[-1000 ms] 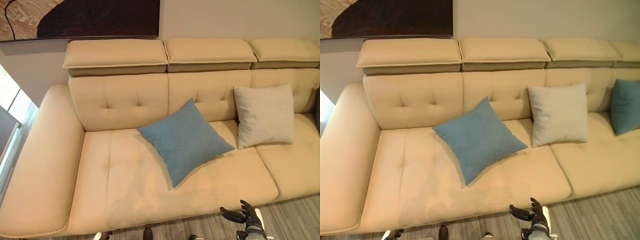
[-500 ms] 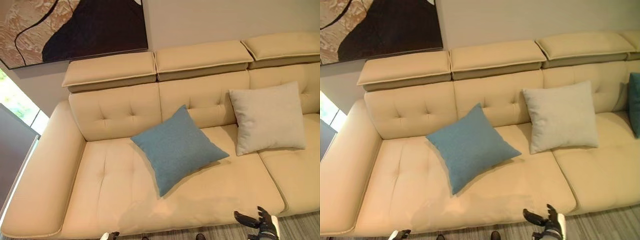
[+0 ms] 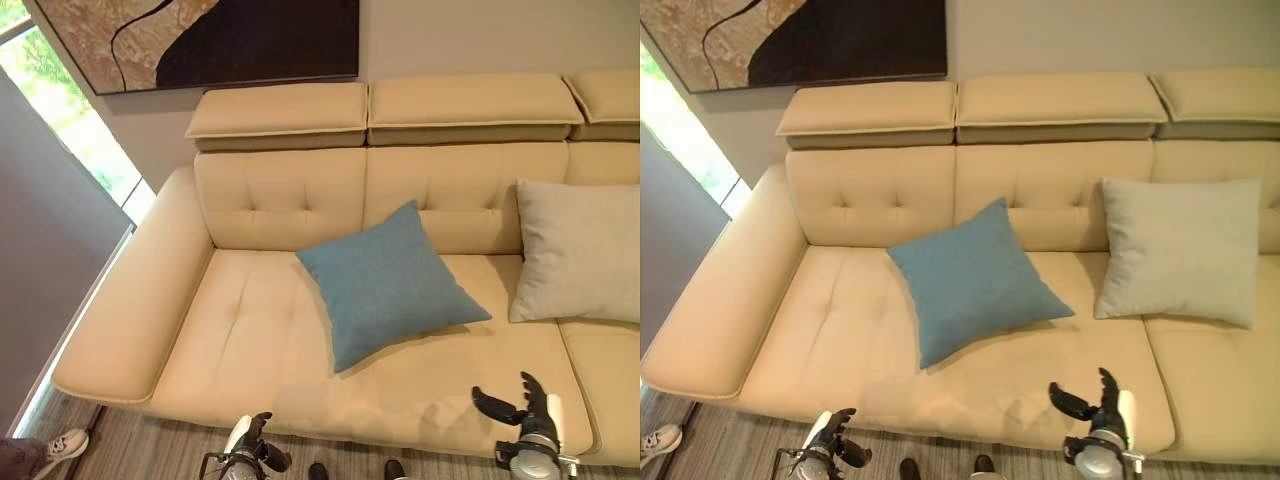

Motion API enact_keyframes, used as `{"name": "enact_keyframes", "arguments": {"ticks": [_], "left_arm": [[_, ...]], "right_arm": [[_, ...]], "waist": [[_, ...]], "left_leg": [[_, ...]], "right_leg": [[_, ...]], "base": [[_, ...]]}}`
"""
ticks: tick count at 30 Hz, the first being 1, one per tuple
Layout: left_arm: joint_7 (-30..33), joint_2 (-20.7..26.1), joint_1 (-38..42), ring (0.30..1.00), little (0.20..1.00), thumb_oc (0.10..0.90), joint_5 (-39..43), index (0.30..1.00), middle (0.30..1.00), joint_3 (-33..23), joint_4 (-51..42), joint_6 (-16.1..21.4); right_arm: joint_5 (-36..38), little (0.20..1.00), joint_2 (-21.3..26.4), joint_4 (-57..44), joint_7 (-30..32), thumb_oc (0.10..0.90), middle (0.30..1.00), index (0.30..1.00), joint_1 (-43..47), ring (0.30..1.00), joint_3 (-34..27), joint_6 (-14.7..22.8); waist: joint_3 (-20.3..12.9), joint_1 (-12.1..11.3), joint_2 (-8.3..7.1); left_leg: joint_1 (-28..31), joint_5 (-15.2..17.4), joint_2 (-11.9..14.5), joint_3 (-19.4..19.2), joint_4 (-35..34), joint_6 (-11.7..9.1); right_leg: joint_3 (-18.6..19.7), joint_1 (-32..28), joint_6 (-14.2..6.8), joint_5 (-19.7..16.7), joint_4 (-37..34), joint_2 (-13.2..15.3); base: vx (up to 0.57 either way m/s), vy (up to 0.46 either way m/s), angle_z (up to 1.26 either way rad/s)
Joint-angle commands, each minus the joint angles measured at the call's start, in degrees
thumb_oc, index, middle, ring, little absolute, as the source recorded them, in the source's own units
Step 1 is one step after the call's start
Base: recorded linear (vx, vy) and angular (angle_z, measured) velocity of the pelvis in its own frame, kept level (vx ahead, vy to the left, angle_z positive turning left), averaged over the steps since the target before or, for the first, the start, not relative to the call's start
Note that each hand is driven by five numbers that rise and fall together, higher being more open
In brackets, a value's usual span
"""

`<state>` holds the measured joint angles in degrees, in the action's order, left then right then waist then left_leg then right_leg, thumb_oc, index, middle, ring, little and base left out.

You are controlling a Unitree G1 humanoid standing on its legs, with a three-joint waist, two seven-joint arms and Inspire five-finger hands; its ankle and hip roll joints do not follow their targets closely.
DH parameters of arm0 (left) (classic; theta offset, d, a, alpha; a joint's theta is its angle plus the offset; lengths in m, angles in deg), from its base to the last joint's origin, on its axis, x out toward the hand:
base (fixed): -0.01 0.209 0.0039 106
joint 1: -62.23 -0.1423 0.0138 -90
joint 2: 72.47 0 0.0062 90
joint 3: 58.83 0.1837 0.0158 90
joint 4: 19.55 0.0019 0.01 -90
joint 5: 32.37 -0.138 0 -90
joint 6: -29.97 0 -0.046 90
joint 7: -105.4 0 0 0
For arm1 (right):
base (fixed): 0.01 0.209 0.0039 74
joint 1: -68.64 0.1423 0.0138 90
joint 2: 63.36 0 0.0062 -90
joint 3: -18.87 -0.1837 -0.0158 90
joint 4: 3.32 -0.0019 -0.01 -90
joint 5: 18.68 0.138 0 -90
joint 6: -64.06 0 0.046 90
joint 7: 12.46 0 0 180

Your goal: Pick up all the scattered cushions and arrange them neatly on the sofa.

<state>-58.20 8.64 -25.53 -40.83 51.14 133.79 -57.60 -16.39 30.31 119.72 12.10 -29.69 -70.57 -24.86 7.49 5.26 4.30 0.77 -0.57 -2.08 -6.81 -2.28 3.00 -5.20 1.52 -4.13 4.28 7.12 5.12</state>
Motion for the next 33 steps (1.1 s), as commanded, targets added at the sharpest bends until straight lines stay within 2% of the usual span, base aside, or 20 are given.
{"name": "enact_keyframes", "arguments": {"ticks": [1,2,3,4,5,6,7,8,9,10,11,14,15,17,18,20,22,25,27,33], "left_arm": [[1.30,2.53,1.52,0.900,0.900,0.800,2.02,0.900,0.900,-1.36,1.07,1.07],[1.80,3.04,1.86,0.900,0.900,0.800,1.03,0.900,0.900,-1.27,1.50,0.88],[2.03,3.21,1.78,0.900,0.900,0.800,0.77,0.900,0.900,-1.57,1.71,0.89],[2.74,3.26,1.63,0.900,0.900,0.800,1.42,0.900,0.900,-2.71,1.88,1.14],[2.88,3.30,1.46,0.900,0.900,0.800,1.75,0.900,0.900,-3.10,1.75,1.33],[2.98,3.38,1.05,0.900,0.900,0.800,2.44,0.900,0.900,-3.81,0.89,1.88],[3.02,3.80,0.64,0.900,0.900,0.800,3.01,0.900,0.900,-4.07,-0.28,2.44],[3.11,4.08,0.10,0.900,0.900,0.800,4.37,0.900,0.900,-4.45,-1.73,2.99],[3.11,4.08,0.10,0.900,0.900,0.800,4.37,0.900,0.900,-4.45,-1.73,2.99],[3.86,4.03,-0.14,0.900,0.900,0.800,9.85,0.900,0.900,-7.07,-3.64,3.79],[4.22,4.09,0.10,0.900,0.900,0.800,11.44,0.900,0.900,-7.63,-4.70,4.05],[4.86,5.10,0.90,0.900,0.900,0.800,13.45,0.900,0.900,-8.39,-8.49,4.48],[5.22,5.54,0.96,0.900,0.900,0.800,13.62,0.900,0.900,-8.18,-11.26,4.97],[6.13,7.57,3.19,0.900,0.900,0.800,15.32,0.900,0.900,-7.87,-19.35,6.08],[6.00,7.84,5.79,0.900,0.900,0.800,18.70,0.900,0.900,-7.76,-22.13,6.22],[5.91,8.22,7.19,0.900,0.900,0.800,18.87,0.900,0.900,-7.71,-22.93,6.16],[6.59,9.22,10.14,0.900,0.900,0.800,19.37,0.900,0.900,-7.79,-24.87,6.12],[6.80,10.80,14.67,0.900,0.900,0.800,20.23,0.900,0.900,-7.58,-27.12,6.82],[6.29,11.87,17.62,0.900,0.900,0.800,19.95,0.900,0.900,-6.64,-28.25,7.01],[6.51,12.17,25.42,0.900,0.900,0.800,19.72,0.900,0.900,-4.25,-26.45,5.82]], "right_arm": [[-2.60,0.900,1.19,-3.92,2.14,0.800,0.900,0.900,1.41,0.900,-1.21,2.37],[-2.05,0.900,0.35,-3.16,2.59,0.800,0.900,0.900,1.53,0.900,-0.89,2.90],[-2.53,0.900,0.07,-2.95,2.79,0.800,0.900,0.900,1.76,0.900,-0.46,2.88],[-3.10,0.900,-0.55,-3.58,2.84,0.800,0.900,0.900,2.12,0.900,-0.06,3.01],[-3.43,0.900,-0.87,-4.19,3.11,0.800,0.900,0.900,2.13,0.900,0.05,2.94],[-4.96,0.900,-0.89,-5.25,3.14,0.800,0.900,0.900,2.46,0.900,0.83,2.91],[-7.60,0.900,-0.42,-6.45,3.58,0.800,0.900,0.900,2.59,0.900,1.80,2.51],[-8.60,0.900,-0.70,-7.24,4.30,0.800,0.900,0.900,2.53,0.900,2.16,2.43],[-8.60,0.900,-0.70,-7.24,4.30,0.800,0.900,0.900,2.53,0.900,2.16,2.43],[-9.65,0.900,-0.73,-8.85,5.65,0.800,0.900,0.900,2.57,0.900,3.08,2.74],[-10.00,0.900,-0.57,-10.44,5.96,0.800,0.900,0.900,2.78,0.900,3.39,2.91],[-12.98,0.900,1.15,-15.49,6.89,0.800,0.900,0.900,2.57,0.900,3.73,2.99],[-15.30,0.900,2.31,-17.84,8.10,0.800,0.900,0.900,2.88,0.900,3.79,2.72],[-14.47,0.900,4.18,-24.36,11.07,0.800,0.900,0.900,4.26,0.900,0.51,3.91],[-10.83,0.900,3.89,-26.44,11.46,0.800,0.900,0.900,5.97,0.900,-1.36,4.64],[-9.11,0.900,3.70,-27.41,10.96,0.800,0.900,0.900,5.74,0.900,-2.68,4.89],[-4.20,0.900,2.77,-28.59,10.54,0.800,0.900,0.900,5.96,0.900,-4.61,6.79],[-3.14,0.900,3.29,-29.00,9.09,0.800,0.900,0.900,5.40,0.900,-4.84,7.15],[-7.44,0.900,4.97,-26.39,8.78,0.800,0.900,0.900,6.21,0.900,-3.46,3.82],[-8.51,0.900,4.48,-26.74,10.20,0.800,0.900,0.900,8.45,0.900,-2.98,3.57]], "waist": [[-1.88,-0.22,-0.85],[-1.27,0.50,-0.45],[-1.17,0.41,-0.15],[-1.32,-0.42,0.23],[-1.18,-0.62,0.35],[-1.48,-1.61,0.37],[-1.60,-1.74,0.25],[-2.07,-1.77,-0.42],[-2.09,-1.76,-0.41],[-3.71,-2.80,-1.91],[-4.14,-3.04,-2.16],[-4.88,-3.11,-2.43],[-5.24,-3.14,-2.44],[-5.45,-2.85,-2.57],[-5.26,-2.49,-2.60],[-5.34,-2.18,-2.53],[-4.96,-1.55,-2.47],[-4.21,-0.65,-2.51],[-3.32,-0.54,-2.53],[-0.71,0.37,-2.32]], "left_leg": [[-1.00,7.77,-0.46,1.80,-0.08,1.30],[0.19,8.10,0.23,2.69,-0.29,1.35],[0.93,8.71,0.64,2.69,-0.55,1.43],[1.08,9.10,1.61,1.90,-0.75,1.00],[1.51,9.28,2.12,1.86,-1.00,0.75],[1.58,9.45,2.63,1.70,-1.50,0.41],[2.10,9.47,2.74,2.53,-2.39,0.08],[2.29,9.50,2.29,3.20,-2.64,-0.19],[2.26,9.49,2.30,3.21,-2.65,-0.19],[2.55,9.87,2.25,3.75,-2.72,-1.23],[2.41,9.64,2.47,3.76,-2.72,-1.60],[1.76,8.94,3.81,4.08,-2.72,-3.01],[1.53,8.91,4.27,4.46,-2.72,-3.43],[-0.14,7.95,5.32,6.25,-2.72,-4.83],[-2.00,7.14,5.82,6.96,-2.72,-5.38],[-3.20,6.89,6.02,7.26,-2.72,-5.61],[-5.64,6.25,6.33,7.64,-2.72,-5.97],[-9.57,5.31,6.69,7.73,-2.72,-6.45],[-12.29,4.53,6.76,7.42,-2.72,-6.63],[-17.85,3.04,6.10,6.82,-2.72,-6.96]], "right_leg": [[-0.35,4.02,-2.39,2.82,16.96,0.35],[1.69,6.24,-3.19,1.93,21.76,1.59],[1.30,6.34,-2.90,1.87,20.82,3.93],[-0.82,5.89,-2.26,1.65,17.59,8.17],[-2.91,4.82,-1.87,1.19,15.73,10.41],[-4.58,4.39,-1.86,-0.84,12.67,13.45],[-4.00,4.12,-2.18,-2.13,9.02,13.69],[-2.12,2.24,-2.98,-2.87,5.02,13.27],[-2.14,2.23,-2.97,-2.90,4.96,13.26],[-1.20,-0.27,-4.52,-2.85,-1.70,11.36],[-1.55,-0.66,-4.72,-3.22,-3.33,10.98],[-2.81,-2.58,-4.52,-3.35,-7.48,8.89],[-3.27,-3.33,-4.42,-3.26,-9.11,8.21],[-4.39,-4.54,-3.75,-2.69,-12.05,6.30],[-4.66,-3.53,-3.55,-2.18,-12.12,5.55],[-4.67,-2.57,-3.45,-2.08,-12.12,5.21],[-4.52,-0.53,-3.37,-2.17,-12.12,4.64],[-3.76,3.56,-3.27,-2.94,-12.12,3.95],[-3.30,6.46,-3.31,-3.73,-12.12,3.77],[-2.52,11.85,-3.28,-5.18,-12.12,4.31]], "base": [[0.06,0.019,0.19],[0.05,-0.019,0.22],[0.06,-0.074,0.26],[0.04,-0.106,0.21],[0.03,-0.164,0.12],[0.06,-0.187,-0.11],[0.09,-0.221,-0.19],[0.09,-0.144,-0.18],[0.16,-0.218,0.05],[0.15,-0.196,0.11],[0.17,-0.258,0.06],[0.07,-0.143,0.11],[0.07,-0.148,0.14],[0.03,-0.185,0.18],[-0.06,-0.111,0.34],[-0.06,-0.055,0.28],[-0.11,-0.039,0.13],[-0.13,-0.016,0.00],[-0.21,0.041,-0.11],[-0.10,0.066,-0.07]]}}
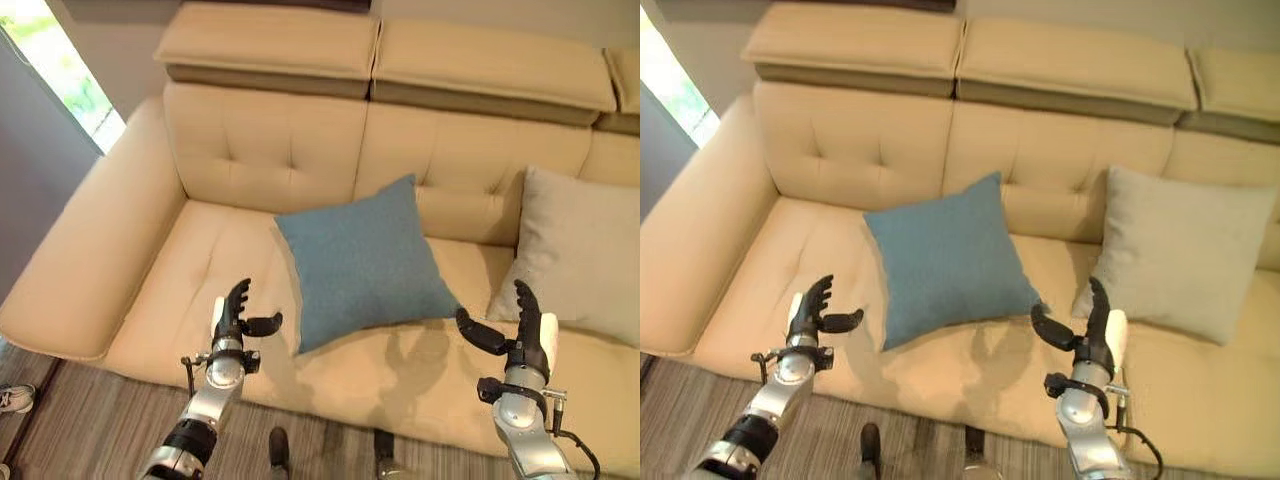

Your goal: Pick up all the scattered cushions and arrange them neatly on the sofa.

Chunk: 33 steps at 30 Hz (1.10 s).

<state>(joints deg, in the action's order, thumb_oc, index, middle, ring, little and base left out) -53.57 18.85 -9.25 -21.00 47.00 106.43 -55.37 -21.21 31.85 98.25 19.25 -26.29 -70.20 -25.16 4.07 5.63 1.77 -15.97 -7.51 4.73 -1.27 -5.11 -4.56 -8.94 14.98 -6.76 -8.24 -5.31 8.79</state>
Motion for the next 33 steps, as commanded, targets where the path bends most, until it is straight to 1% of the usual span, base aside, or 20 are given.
{"name": "enact_keyframes", "arguments": {"ticks": [1,2,3,4,8,9,10,11,12,13,14,17,18,19,21,23,26,30,32,33], "left_arm": [[2.03,1.76,10.31,0.900,0.900,0.800,-0.35,0.900,0.900,0.55,1.58,3.41],[2.36,1.57,12.08,0.900,0.900,0.800,0.09,0.900,0.900,0.87,2.73,3.63],[3.23,1.73,16.85,0.900,0.900,0.800,1.16,0.900,0.900,1.96,4.55,3.71],[3.83,2.22,18.90,0.900,0.900,0.800,1.99,0.900,0.900,2.12,4.76,4.10],[5.44,3.42,23.92,0.900,0.900,0.800,3.91,0.900,0.900,1.95,3.79,4.72],[1.98,7.40,27.86,0.900,0.900,0.800,3.80,0.900,0.900,5.50,7.85,5.27],[1.63,4.14,30.05,0.900,0.900,0.800,5.72,0.900,0.900,8.84,9.82,6.43],[2.00,3.79,30.37,0.900,0.900,0.800,7.28,0.900,0.900,11.27,11.03,6.96],[1.98,3.77,30.58,0.900,0.900,0.800,7.35,0.900,0.900,10.55,11.18,7.05],[-0.49,3.06,32.10,0.900,0.900,0.800,9.71,0.900,0.900,14.77,14.85,6.78],[-1.47,2.70,32.89,0.900,0.900,0.800,10.74,0.900,0.900,14.51,16.42,6.65],[-3.06,2.14,35.75,0.900,0.900,0.800,13.23,0.900,0.900,15.68,20.07,6.84],[-3.06,2.13,35.76,0.900,0.900,0.800,13.23,0.900,0.900,15.63,20.08,6.84],[-4.86,1.57,37.28,0.900,0.900,0.800,15.25,0.900,0.900,16.53,22.03,7.01],[-5.95,0.61,38.32,0.900,0.900,0.800,16.81,0.900,0.900,17.05,23.52,6.85],[-6.34,0.50,39.13,0.900,0.900,0.800,17.48,0.900,0.900,17.26,24.08,6.70],[-7.39,-0.46,41.60,0.900,0.900,0.800,20.36,0.900,0.900,17.70,26.28,6.77],[-7.13,-1.74,44.87,0.900,0.900,0.800,24.57,0.900,0.900,16.69,26.90,7.51],[-7.36,-2.21,46.27,0.900,0.900,0.800,26.24,0.900,0.900,16.51,27.35,7.65],[-8.16,-2.65,48.84,0.900,0.900,0.800,28.34,0.900,0.900,16.47,28.09,7.63]], "right_arm": [[-4.06,0.900,2.77,-5.62,3.93,0.800,0.900,0.900,6.88,0.900,-3.14,3.94],[-3.91,0.900,2.15,-6.09,5.02,0.800,0.900,0.900,8.37,0.900,-3.44,4.15],[-4.26,0.900,2.31,-6.62,7.85,0.800,0.900,0.900,13.42,0.900,-3.18,4.28],[-3.40,0.900,1.60,-7.25,9.58,0.800,0.900,0.900,14.75,0.900,-4.17,4.88],[-3.41,0.900,1.78,-9.94,13.41,0.800,0.900,0.900,18.90,0.900,-6.93,5.27],[10.30,0.900,28.26,8.48,6.93,0.800,0.900,0.900,35.02,0.900,-16.32,4.26],[13.73,0.900,30.89,23.27,11.04,0.800,0.900,0.900,48.34,0.900,-6.63,6.16],[17.94,0.900,33.18,34.33,8.91,0.800,0.900,0.900,58.54,0.900,1.07,5.53],[18.49,0.900,33.49,35.97,8.62,0.800,0.900,0.900,60.89,0.900,3.01,6.13],[23.53,0.900,37.58,50.02,0.36,0.800,0.900,0.900,72.64,0.900,14.72,4.18],[25.04,0.900,39.08,53.77,-1.84,0.800,0.900,0.900,76.74,0.900,18.84,4.41],[24.70,0.900,38.62,60.31,-6.87,0.800,0.900,0.900,84.09,0.900,26.88,3.26],[24.72,0.900,38.62,60.36,-6.89,0.800,0.900,0.900,84.20,0.900,26.98,3.27],[24.04,0.900,37.69,62.18,-8.80,0.800,0.900,0.900,87.08,0.900,30.15,3.04],[24.95,0.900,36.34,62.65,-10.19,0.800,0.900,0.900,89.41,0.900,31.73,3.17],[25.06,0.900,35.87,63.95,-11.40,0.800,0.900,0.900,89.78,0.900,32.65,2.93],[26.24,0.900,32.12,66.18,-13.08,0.800,0.900,0.900,90.66,0.900,33.72,2.15],[31.23,0.900,27.69,65.47,-13.85,0.800,0.900,0.900,88.18,0.900,30.01,2.97],[31.92,0.900,26.90,65.98,-14.12,0.800,0.900,0.900,87.66,0.900,29.61,2.87],[31.24,0.900,25.03,67.59,-15.06,0.800,0.900,0.900,87.02,0.900,30.00,2.09]], "waist": [[3.21,0.00,0.40],[3.58,0.01,0.62],[4.57,-0.04,0.97],[5.19,0.15,1.32],[6.80,0.29,1.74],[5.41,-0.51,0.52],[5.62,-1.84,0.70],[5.70,-3.41,0.26],[5.96,-3.01,0.70],[7.16,-4.39,0.10],[8.11,-4.33,0.70],[9.29,-5.20,1.23],[9.30,-5.17,1.27],[9.93,-5.41,1.58],[10.31,-5.59,1.70],[10.29,-5.67,1.85],[10.20,-5.72,1.59],[10.47,-5.23,1.07],[10.63,-5.11,0.99],[11.00,-4.89,0.81]], "left_leg": [[-1.87,9.78,-0.94,1.02,0.11,0.46],[-2.69,9.59,-1.17,0.88,0.11,0.36],[-4.05,9.28,-1.41,0.60,0.11,0.06],[-4.53,9.46,-1.56,0.37,0.11,-0.09],[-6.18,9.36,-2.13,0.29,0.11,0.01],[-6.46,9.50,-2.46,0.89,0.11,-0.28],[-7.73,8.80,-2.85,1.29,0.11,-0.47],[-8.01,8.75,-2.86,1.28,0.11,-1.00],[-8.08,8.75,-2.85,1.17,0.11,-1.00],[-8.60,8.07,-2.85,0.52,0.11,-1.73],[-8.87,7.82,-2.71,0.10,0.11,-2.04],[-9.90,7.45,-2.67,-0.14,0.11,-2.52],[-9.91,7.45,-2.66,-0.13,0.11,-2.52],[-11.04,7.07,-2.63,-0.36,0.11,-2.85],[-12.35,6.88,-2.72,-0.48,0.11,-3.08],[-13.15,6.75,-2.82,-0.54,0.11,-3.15],[-15.28,6.35,-2.94,-0.85,0.11,-3.42],[-16.14,6.68,-2.98,-0.83,0.11,-3.38],[-16.46,6.72,-3.01,-0.79,0.11,-3.35],[-17.01,6.55,-3.01,-0.63,0.11,-3.40]], "right_leg": [[1.20,-1.05,-0.67,7.15,0.31,0.86],[1.12,-0.25,-0.71,6.93,0.31,1.11],[0.87,0.92,-0.79,6.63,0.31,1.46],[0.92,1.35,-0.96,6.58,0.31,1.54],[0.81,2.68,-1.34,6.34,0.31,2.24],[-0.07,2.56,-1.64,6.54,0.31,2.78],[-1.04,3.15,-1.87,6.01,0.31,3.20],[-1.52,3.29,-1.99,6.08,0.31,3.33],[-1.40,3.43,-1.98,6.05,0.31,3.33],[-1.63,4.08,-2.30,5.52,0.31,3.44],[-1.82,4.16,-2.49,5.41,0.31,3.49],[-2.70,4.93,-2.92,5.17,0.31,3.95],[-2.71,4.93,-2.92,5.17,0.31,3.95],[-2.98,5.74,-3.13,4.99,0.31,4.22],[-3.26,6.93,-3.43,4.59,0.31,4.47],[-3.26,7.69,-3.55,4.48,0.31,4.48],[-3.40,9.49,-3.83,4.33,0.31,4.43],[-3.38,10.44,-3.85,4.24,0.31,4.37],[-3.49,10.71,-3.88,4.22,0.31,4.43],[-3.63,11.17,-3.92,4.17,0.31,4.38]], "base": [[-0.03,0.064,0.00],[-0.06,0.116,0.01],[-0.02,0.125,0.00],[-0.04,0.117,-0.05],[0.01,0.060,-0.07],[0.04,-0.033,0.03],[0.03,-0.047,0.09],[-0.02,-0.004,0.19],[-0.03,0.045,0.26],[-0.05,0.046,0.31],[-0.06,0.060,0.21],[-0.01,0.012,0.02],[0.00,0.000,0.00],[0.00,0.031,0.01],[0.00,0.038,0.06],[-0.01,0.032,0.09],[0.00,0.027,0.07],[0.00,0.002,0.01],[0.00,-0.002,0.03],[-0.01,-0.003,0.06]]}}
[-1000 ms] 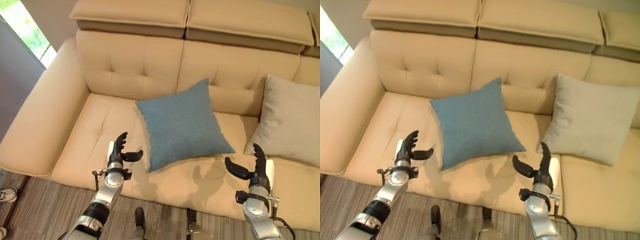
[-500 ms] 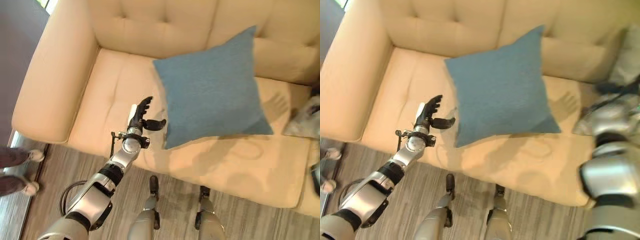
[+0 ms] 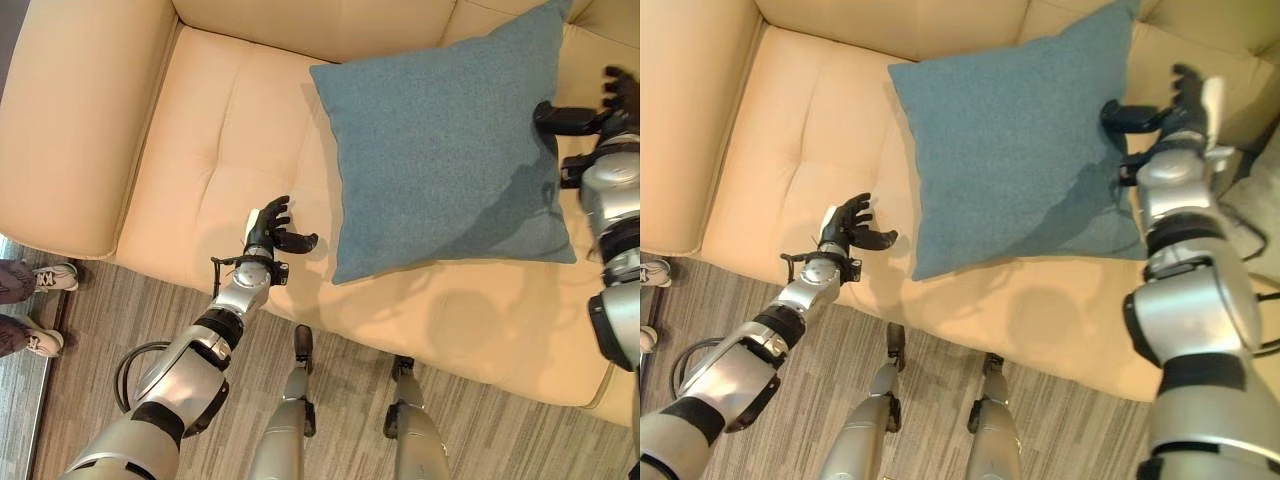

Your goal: Pick up all the scattered cushions and arrange them neatly on the sofa.

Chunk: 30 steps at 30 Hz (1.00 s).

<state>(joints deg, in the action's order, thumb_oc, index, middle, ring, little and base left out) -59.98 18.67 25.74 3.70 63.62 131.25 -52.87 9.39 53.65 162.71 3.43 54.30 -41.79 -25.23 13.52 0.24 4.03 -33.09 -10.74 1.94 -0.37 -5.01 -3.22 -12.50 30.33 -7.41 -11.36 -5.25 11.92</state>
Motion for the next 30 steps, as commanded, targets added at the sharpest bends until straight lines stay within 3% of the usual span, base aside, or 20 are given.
{"name": "enact_keyframes", "arguments": {"ticks": [1,6,7,9,13,16,21,22,23,24,30], "left_arm": [[-1.81,-2.85,14.86,0.900,0.900,0.800,4.51,0.900,0.900,-0.12,3.30,5.55],[-3.94,-4.19,19.89,0.900,0.900,0.800,9.01,0.900,0.900,-0.47,5.26,4.99],[-5.11,-4.33,21.97,0.900,0.900,0.800,11.26,0.900,0.900,-1.67,6.23,4.66],[-6.84,-5.41,23.20,0.900,0.900,0.800,14.39,0.900,0.900,-2.59,6.64,4.22],[-10.09,-8.66,22.18,0.900,0.900,0.800,17.46,0.900,0.900,-3.71,6.70,3.04],[-12.44,-14.65,20.83,0.900,0.900,0.800,18.88,0.900,0.900,-4.13,8.10,0.99],[-12.95,-20.55,17.36,0.900,0.900,0.800,16.40,0.900,0.900,-4.86,7.24,0.55],[-12.54,-21.60,16.66,0.900,0.900,0.800,16.28,0.900,0.900,-4.83,6.83,0.80],[-12.49,-22.49,15.90,0.900,0.900,0.800,16.27,0.900,0.900,-4.87,6.60,0.78],[-12.60,-23.07,15.15,0.900,0.900,0.800,16.11,0.900,0.900,-4.79,6.36,0.64],[-13.43,-23.91,10.16,0.900,0.900,0.800,15.26,0.900,0.900,-4.32,4.75,0.24]], "right_arm": [[0.78,0.900,2.14,2.86,0.84,0.800,0.900,0.900,5.92,0.900,1.24,2.13],[5.87,0.900,-3.75,2.45,-2.36,0.800,0.900,0.900,4.67,0.900,0.31,3.00],[10.44,0.900,-7.69,0.53,-3.47,0.800,0.900,0.900,2.66,0.900,-2.09,3.91],[13.58,0.900,-10.40,-0.14,-6.37,0.800,0.900,0.900,1.93,0.900,-2.23,3.96],[12.01,0.900,-15.13,-0.42,-10.15,0.800,0.900,0.900,-1.03,0.900,-0.33,2.13],[5.90,0.900,-19.58,1.52,-12.20,0.800,0.900,0.900,-3.05,0.900,1.65,0.33],[3.11,0.900,-22.05,0.65,-13.46,0.800,0.900,0.900,-6.44,0.900,0.77,-0.11],[3.23,0.844,-22.37,0.24,-13.49,0.762,0.844,0.844,-6.97,0.844,0.43,-0.01],[3.06,0.434,-22.70,-0.06,-13.68,0.489,0.434,0.434,-7.43,0.434,0.30,0.05],[2.40,0.300,-22.99,-0.37,-13.97,0.400,0.300,0.300,-8.13,0.300,0.49,-0.05],[-0.10,0.300,-25.14,-4.57,-14.50,0.400,0.300,0.300,-12.94,0.300,0.98,0.58]], "waist": [[1.71,0.69,-1.60],[2.49,1.24,-2.17],[2.67,1.76,-2.39],[2.73,1.99,-2.61],[2.89,2.55,-2.95],[2.88,3.33,-3.29],[2.73,4.15,-3.73],[2.78,4.20,-3.72],[2.91,4.22,-3.70],[3.13,4.25,-3.81],[3.94,4.77,-3.62]], "left_leg": [[-0.15,9.85,-0.16,-1.42,0.01,-4.70],[-1.01,9.78,0.01,-1.29,0.01,-4.62],[-1.29,9.83,0.23,-1.44,0.01,-4.62],[-1.41,9.81,0.29,-1.51,0.01,-4.59],[-0.77,9.84,0.47,-1.67,0.01,-4.45],[1.12,10.07,0.64,-1.93,0.01,-3.98],[3.87,11.12,0.94,-2.09,0.01,-3.16],[4.38,11.17,1.00,-2.13,0.01,-3.00],[4.83,11.22,1.08,-2.16,0.01,-2.90],[5.42,11.37,1.14,-2.23,0.01,-2.79],[8.85,12.00,1.79,-2.94,0.01,-1.92]], "right_leg": [[-0.05,-3.87,-3.25,7.24,0.25,1.25],[0.19,-2.79,-3.38,7.11,0.25,1.00],[0.60,-2.33,-3.53,7.09,0.25,0.84],[0.96,-2.10,-3.47,7.24,0.25,0.65],[1.52,-2.47,-3.22,7.51,0.25,0.45],[1.99,-3.84,-2.78,7.66,0.25,0.28],[2.65,-6.07,-2.18,8.12,0.25,0.13],[2.68,-6.44,-2.08,8.15,0.25,0.11],[2.77,-6.81,-1.96,8.23,0.25,0.09],[2.92,-7.31,-1.88,8.27,0.25,0.04],[4.19,-9.20,-1.46,8.47,0.25,-0.32]], "base": [[-0.01,-0.003,0.04],[0.00,0.000,0.00],[0.00,0.000,0.00],[0.00,0.015,-0.06],[0.00,0.015,-0.03],[0.00,0.018,-0.03],[0.00,-0.005,-0.02],[-0.02,-0.022,-0.07],[-0.02,-0.023,-0.07],[-0.03,-0.027,-0.09],[-0.02,-0.023,-0.11]]}}
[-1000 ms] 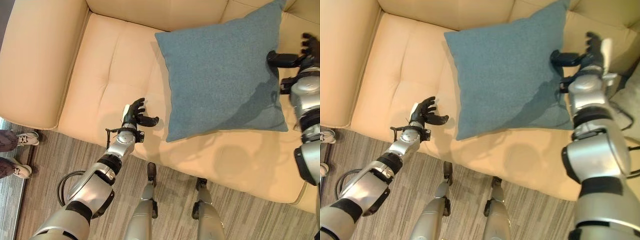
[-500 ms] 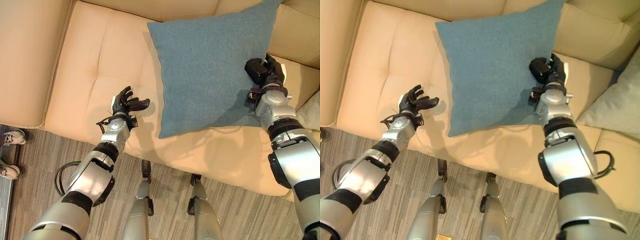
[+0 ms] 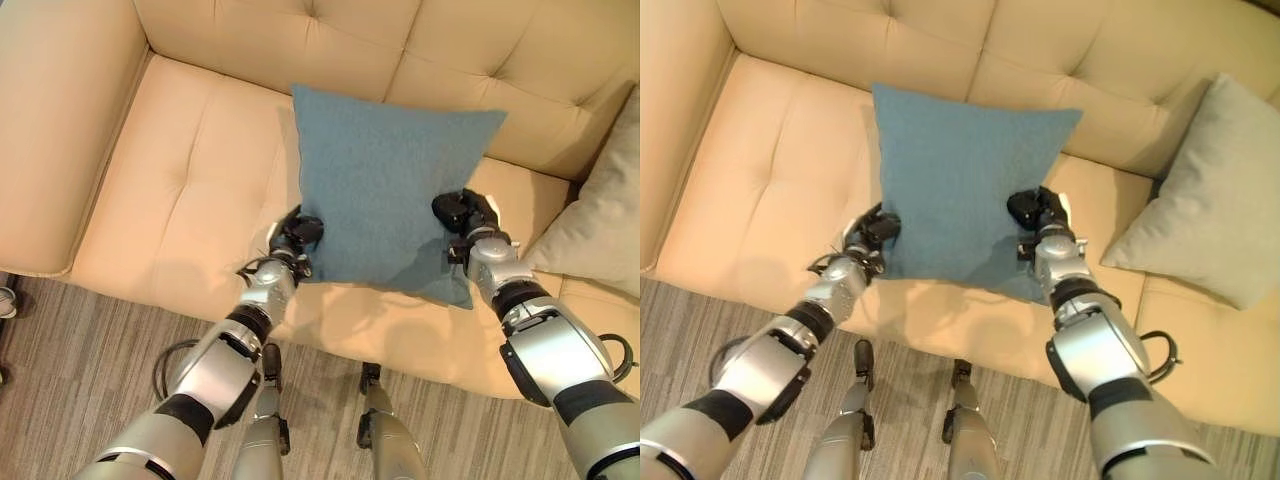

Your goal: Pick up all the scattered cushions and arrange them neatly on the sofa.

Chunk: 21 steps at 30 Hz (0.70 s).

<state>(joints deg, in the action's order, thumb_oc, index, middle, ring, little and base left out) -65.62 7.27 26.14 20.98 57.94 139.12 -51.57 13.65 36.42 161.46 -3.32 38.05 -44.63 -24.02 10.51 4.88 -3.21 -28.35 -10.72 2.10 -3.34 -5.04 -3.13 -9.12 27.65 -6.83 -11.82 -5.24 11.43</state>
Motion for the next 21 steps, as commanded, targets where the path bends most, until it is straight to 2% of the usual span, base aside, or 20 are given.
{"name": "enact_keyframes", "arguments": {"ticks": [1,5,6,13,15,18,20,21], "left_arm": [[-8.08,-12.65,8.76,0.900,0.900,0.800,-1.82,0.900,0.900,1.25,-3.51,-1.04],[-8.66,-13.87,6.30,0.900,0.900,0.800,-2.67,0.900,0.900,1.68,-2.79,-1.42],[-8.45,-15.47,5.69,0.300,0.300,0.400,-1.95,0.300,0.300,2.05,-3.84,-1.06],[-7.02,-15.65,2.69,0.300,0.300,0.400,-4.41,0.300,0.300,2.47,-4.35,-0.83],[-6.36,-15.52,1.64,0.300,0.300,0.400,-3.65,0.300,0.300,1.96,-6.53,-0.82],[-5.57,-14.84,-0.85,0.300,0.300,0.400,-3.44,0.300,0.300,1.75,-9.13,-0.76],[-5.54,-14.29,-1.87,0.300,0.300,0.400,-3.28,0.300,0.300,1.76,-10.86,-0.72],[-5.61,-12.82,-3.97,0.300,0.300,0.400,-3.45,0.300,0.300,1.36,-13.96,-0.71]], "right_arm": [[-4.36,0.300,-8.29,-4.19,-7.74,0.400,0.300,0.300,2.64,0.300,3.53,-0.53],[-5.52,0.300,-8.92,-4.82,-7.50,0.400,0.300,0.300,0.29,0.300,2.37,-0.44],[-5.69,0.300,-9.81,-5.83,-6.73,0.400,0.300,0.300,-1.19,0.300,1.96,-0.28],[-6.70,0.300,-10.37,-12.71,-5.04,0.400,0.300,0.300,-7.63,0.300,-0.10,0.26],[-6.97,0.300,-9.87,-18.24,-3.57,0.400,0.300,0.300,-12.34,0.300,-2.17,0.30],[-8.19,0.300,-8.78,-22.45,-3.19,0.400,0.300,0.300,-17.67,0.300,-4.37,0.30],[-8.38,0.300,-8.38,-24.00,-2.75,0.400,0.300,0.300,-19.35,0.300,-5.17,0.52],[-9.97,0.300,-7.09,-28.26,-2.99,0.400,0.300,0.300,-24.47,0.300,-6.81,0.52]], "waist": [[7.08,0.17,3.68],[7.01,0.37,4.09],[6.60,0.56,4.33],[4.45,1.25,4.54],[2.27,1.85,4.66],[0.29,2.11,5.13],[-0.22,2.16,5.26],[-1.29,2.24,5.56]], "left_leg": [[4.73,12.22,1.75,-0.27,0.04,-1.78],[6.59,12.61,2.07,-0.58,0.04,-1.25],[7.32,12.71,2.15,-0.46,0.04,-1.00],[11.00,14.12,2.07,-0.70,0.04,-0.23],[14.84,15.40,1.64,-0.90,0.04,0.33],[18.71,16.59,0.83,-0.98,0.22,1.26],[18.86,17.10,0.36,-0.85,2.09,1.41],[20.30,19.59,-0.84,-0.75,4.52,2.54]], "right_leg": [[1.24,-6.76,-1.95,9.00,0.24,0.07],[2.06,-7.73,-1.67,9.48,0.24,-0.08],[2.25,-8.32,-1.60,9.63,0.24,-0.21],[2.61,-11.50,-1.55,10.15,0.24,-0.39],[2.80,-14.91,-1.77,10.50,0.24,-0.53],[2.57,-18.50,-2.02,11.01,0.38,0.27],[2.06,-19.58,-2.17,11.03,0.62,1.05],[1.78,-21.80,-2.57,11.54,1.68,2.41]], "base": [[-0.03,-0.015,-0.15],[-0.02,-0.020,-0.14],[-0.01,-0.016,-0.06],[0.03,0.004,-0.05],[0.14,0.061,-0.13],[0.13,0.097,-0.11],[0.06,0.126,-0.01],[0.08,0.195,0.06]]}}
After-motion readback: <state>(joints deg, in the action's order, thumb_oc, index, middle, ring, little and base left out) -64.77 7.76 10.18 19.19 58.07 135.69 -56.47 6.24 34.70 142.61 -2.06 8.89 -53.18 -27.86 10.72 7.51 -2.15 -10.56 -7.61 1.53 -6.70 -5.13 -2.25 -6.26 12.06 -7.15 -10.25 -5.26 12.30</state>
